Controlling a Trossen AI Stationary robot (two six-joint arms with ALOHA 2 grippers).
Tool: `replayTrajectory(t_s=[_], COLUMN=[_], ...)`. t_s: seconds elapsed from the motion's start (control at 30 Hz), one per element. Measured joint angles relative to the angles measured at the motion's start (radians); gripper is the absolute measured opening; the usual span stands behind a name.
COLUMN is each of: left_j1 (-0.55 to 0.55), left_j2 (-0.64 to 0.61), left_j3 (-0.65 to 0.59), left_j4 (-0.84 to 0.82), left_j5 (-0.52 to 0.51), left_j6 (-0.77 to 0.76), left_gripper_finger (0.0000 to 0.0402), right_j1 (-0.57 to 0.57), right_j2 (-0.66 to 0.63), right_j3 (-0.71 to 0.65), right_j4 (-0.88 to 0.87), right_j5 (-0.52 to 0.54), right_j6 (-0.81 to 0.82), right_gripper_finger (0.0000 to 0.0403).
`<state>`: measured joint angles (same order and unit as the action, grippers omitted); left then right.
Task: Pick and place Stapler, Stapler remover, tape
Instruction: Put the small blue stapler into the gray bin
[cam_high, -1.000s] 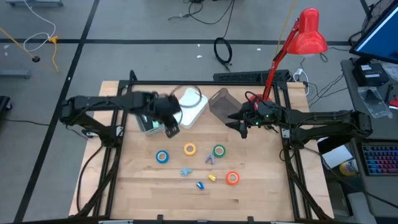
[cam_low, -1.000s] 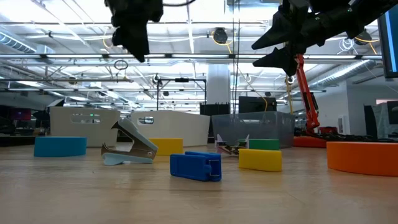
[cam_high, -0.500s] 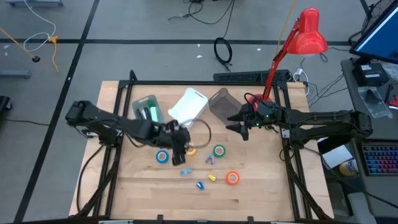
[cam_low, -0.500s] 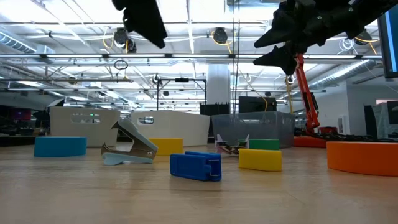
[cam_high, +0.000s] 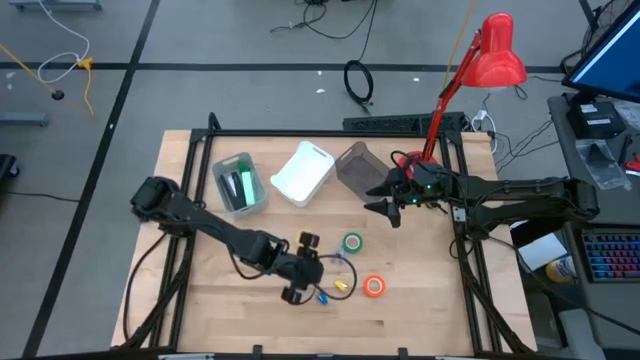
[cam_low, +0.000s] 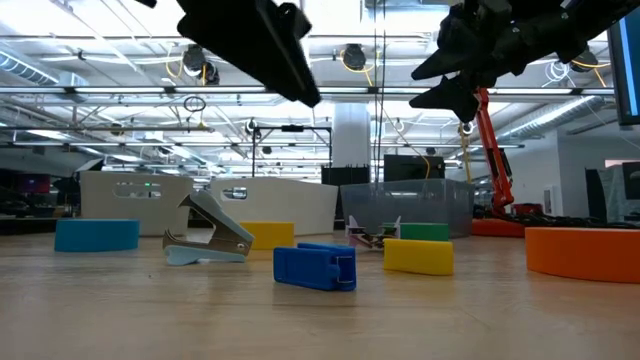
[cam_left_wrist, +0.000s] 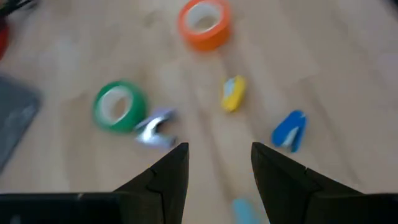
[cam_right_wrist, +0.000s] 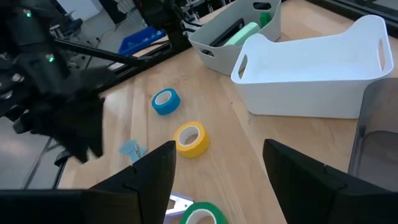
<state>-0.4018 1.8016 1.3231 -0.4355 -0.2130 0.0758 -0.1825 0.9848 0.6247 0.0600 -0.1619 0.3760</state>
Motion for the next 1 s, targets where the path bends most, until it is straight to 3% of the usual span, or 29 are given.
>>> replayTrajectory(t_s=[0.17,0.7,1.0], left_j1=[-0.010,-0.013,-0.015], left_j2=[0.045,0.179,0.191], left_j3=[0.000,0.003,0.003], left_j4=[0.102,0.183,0.198], left_j5=[0.111,0.235,0.242], left_j6=[0.055,0.149,0.175], left_gripper_finger=[0.0177,0.0177,0.0177], right_j1=[0.000,0.000,0.000], right_j2=[0.000,0.000,0.000], right_j3=[0.000,0.000,-0.001], right_j4=[-0.029,-0.065,-0.066], right_j5=[0.000,0.001,0.002], right_j6=[-0.003,-0.025,-0.025], right_gripper_finger=[0.0235,0.0235,0.0235])
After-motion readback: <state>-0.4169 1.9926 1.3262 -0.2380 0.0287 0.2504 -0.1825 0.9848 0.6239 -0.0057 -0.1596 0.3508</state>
